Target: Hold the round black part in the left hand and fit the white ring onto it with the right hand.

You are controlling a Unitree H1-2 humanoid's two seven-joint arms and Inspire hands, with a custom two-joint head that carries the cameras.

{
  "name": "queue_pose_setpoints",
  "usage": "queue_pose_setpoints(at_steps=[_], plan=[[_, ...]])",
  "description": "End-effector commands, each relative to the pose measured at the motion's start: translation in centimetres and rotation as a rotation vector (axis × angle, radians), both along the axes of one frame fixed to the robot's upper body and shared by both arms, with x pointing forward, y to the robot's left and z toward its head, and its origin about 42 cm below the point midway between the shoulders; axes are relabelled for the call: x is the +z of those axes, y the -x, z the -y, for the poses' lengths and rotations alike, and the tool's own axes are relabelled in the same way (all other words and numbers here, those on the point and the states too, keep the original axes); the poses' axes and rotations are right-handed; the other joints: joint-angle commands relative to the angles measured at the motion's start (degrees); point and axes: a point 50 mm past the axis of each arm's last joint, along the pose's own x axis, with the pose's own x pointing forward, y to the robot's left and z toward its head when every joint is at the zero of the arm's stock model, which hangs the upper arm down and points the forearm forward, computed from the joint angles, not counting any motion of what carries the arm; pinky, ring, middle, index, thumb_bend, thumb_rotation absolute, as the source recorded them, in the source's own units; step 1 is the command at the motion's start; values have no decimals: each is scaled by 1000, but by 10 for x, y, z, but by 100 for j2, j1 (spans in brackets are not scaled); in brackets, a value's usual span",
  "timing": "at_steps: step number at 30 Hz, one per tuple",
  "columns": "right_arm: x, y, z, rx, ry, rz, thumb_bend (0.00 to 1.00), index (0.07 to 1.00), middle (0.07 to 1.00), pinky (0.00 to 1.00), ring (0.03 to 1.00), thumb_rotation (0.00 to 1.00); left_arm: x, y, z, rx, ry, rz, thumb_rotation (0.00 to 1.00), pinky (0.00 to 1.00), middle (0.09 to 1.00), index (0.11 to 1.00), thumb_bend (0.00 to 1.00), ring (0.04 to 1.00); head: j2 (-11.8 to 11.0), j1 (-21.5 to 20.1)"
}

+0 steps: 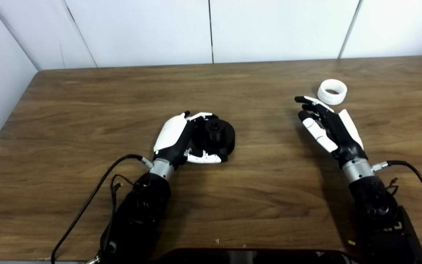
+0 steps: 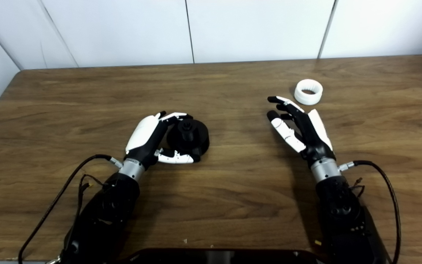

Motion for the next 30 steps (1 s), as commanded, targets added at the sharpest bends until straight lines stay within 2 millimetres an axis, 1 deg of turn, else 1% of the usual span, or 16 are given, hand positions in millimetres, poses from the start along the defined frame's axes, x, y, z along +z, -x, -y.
queue_pose_setpoints(at_steps=[1,5,9,16,17,19,20,22,25,28,30], plan=[[28,-10,-3,13,-10,124,579,816,878,793,857,902,11,2,11,-70,23,39,305,983,735,746,1000,808,9,-4],[29,-9,-3,14,-12,125,578,814,879,795,862,905,8,7,17,-99,17,33,308,971,738,756,988,810,11,-26],[30,-9,-2,12,-10,126,583,813,877,792,859,905,4,9,22,-119,38,34,312,977,739,748,1000,807,14,-27],[31,-8,-2,16,-4,132,588,813,876,788,857,903,0,10,23,-127,41,31,321,998,734,744,1000,808,4,-84],[32,-8,-2,18,-2,133,584,814,875,787,855,884,0,10,22,-128,42,31,314,999,733,744,1000,807,4,-84],[33,-7,-3,21,2,135,568,817,871,778,848,762,-1,10,22,-126,45,29,292,1000,730,745,1000,806,-12,-149],[34,-7,-4,23,2,134,564,817,868,769,843,680,-1,10,21,-125,46,27,290,1000,729,746,1000,806,-12,-149],[36,-7,-5,24,9,135,578,812,854,745,824,547,-3,11,20,-124,47,27,283,1000,727,749,999,805,-62,-312],[40,-9,-4,28,76,153,624,802,829,717,799,455,-3,10,19,-125,49,35,285,989,727,746,999,800,-77,-404],[48,-13,-2,39,163,191,645,788,801,683,767,372,-2,10,17,-127,48,35,283,987,736,746,991,801,-67,-445],[55,-17,2,39,237,223,648,781,788,657,748,346,-1,10,16,-129,43,29,286,990,743,751,987,805,-53,-413]])
